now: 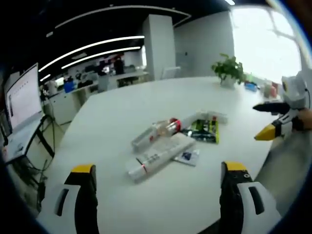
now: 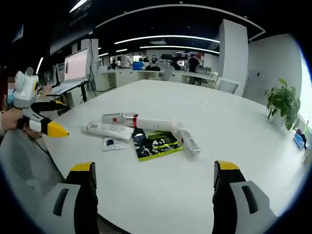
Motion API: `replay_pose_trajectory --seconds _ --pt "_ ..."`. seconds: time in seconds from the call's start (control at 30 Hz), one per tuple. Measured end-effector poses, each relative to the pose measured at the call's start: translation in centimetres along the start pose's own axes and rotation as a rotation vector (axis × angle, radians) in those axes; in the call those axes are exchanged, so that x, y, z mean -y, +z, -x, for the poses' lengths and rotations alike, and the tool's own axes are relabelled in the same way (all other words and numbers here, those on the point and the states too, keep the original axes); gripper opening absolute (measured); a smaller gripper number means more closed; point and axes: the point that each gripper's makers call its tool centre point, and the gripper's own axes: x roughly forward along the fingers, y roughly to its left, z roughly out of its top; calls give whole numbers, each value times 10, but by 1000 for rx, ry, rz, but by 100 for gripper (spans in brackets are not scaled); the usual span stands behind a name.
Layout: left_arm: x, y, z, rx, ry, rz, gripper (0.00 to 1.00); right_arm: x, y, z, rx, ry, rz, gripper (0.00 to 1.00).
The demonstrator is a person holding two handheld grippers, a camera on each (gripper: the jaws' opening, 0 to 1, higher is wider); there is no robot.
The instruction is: Arrange the skincare products in the storage area until every visible bottle or jar stands upright without overlapping.
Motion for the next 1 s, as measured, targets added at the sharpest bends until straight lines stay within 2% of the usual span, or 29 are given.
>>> replay_pose_trajectory --seconds 1.0 --pt "2 -3 0 -13 -11 -2 99 -4 1 -1 -3 11 21 100"
